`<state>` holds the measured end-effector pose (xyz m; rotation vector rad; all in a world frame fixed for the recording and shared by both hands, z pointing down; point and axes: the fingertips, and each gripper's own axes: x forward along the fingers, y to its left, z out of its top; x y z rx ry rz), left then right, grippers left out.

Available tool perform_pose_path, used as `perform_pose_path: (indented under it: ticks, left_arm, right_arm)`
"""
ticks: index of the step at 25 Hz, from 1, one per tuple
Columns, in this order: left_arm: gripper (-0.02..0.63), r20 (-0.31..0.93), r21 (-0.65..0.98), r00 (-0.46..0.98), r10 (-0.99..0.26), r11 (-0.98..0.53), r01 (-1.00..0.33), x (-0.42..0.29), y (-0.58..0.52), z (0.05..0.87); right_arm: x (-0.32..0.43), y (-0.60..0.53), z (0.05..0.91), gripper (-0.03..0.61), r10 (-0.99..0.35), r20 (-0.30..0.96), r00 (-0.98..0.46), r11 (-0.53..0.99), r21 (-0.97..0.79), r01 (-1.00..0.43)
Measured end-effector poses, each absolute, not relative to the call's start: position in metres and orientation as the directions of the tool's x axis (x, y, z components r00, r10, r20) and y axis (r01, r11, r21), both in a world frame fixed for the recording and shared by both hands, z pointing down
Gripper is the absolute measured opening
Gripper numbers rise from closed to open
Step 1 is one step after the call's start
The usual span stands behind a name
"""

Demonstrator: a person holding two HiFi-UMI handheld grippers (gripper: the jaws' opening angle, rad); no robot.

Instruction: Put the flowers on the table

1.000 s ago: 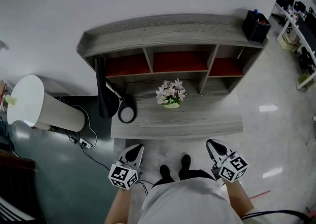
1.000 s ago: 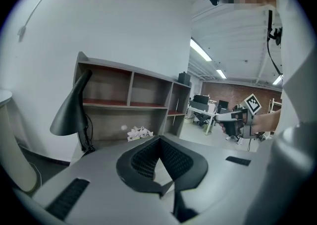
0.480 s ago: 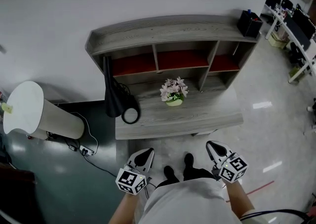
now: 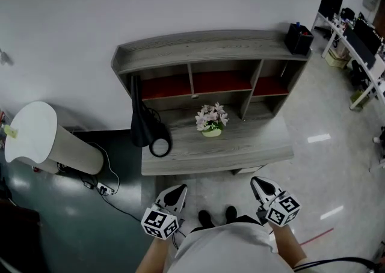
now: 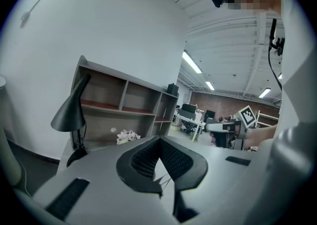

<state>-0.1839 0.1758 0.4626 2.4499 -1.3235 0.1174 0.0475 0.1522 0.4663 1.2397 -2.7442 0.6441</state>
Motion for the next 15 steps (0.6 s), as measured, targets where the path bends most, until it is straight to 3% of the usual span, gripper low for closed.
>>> perform_pose_path:
  ticks: [15]
  left_arm:
    - [0.009, 0.224, 0.289, 0.563, -0.795, -0.498, -0.818, -0.158, 0.182, 0.461]
  right_arm:
    - [0.069, 0.152, 0.459, 0.017, -0.675, 0.206, -0.709, 0.627, -0.346, -0.698]
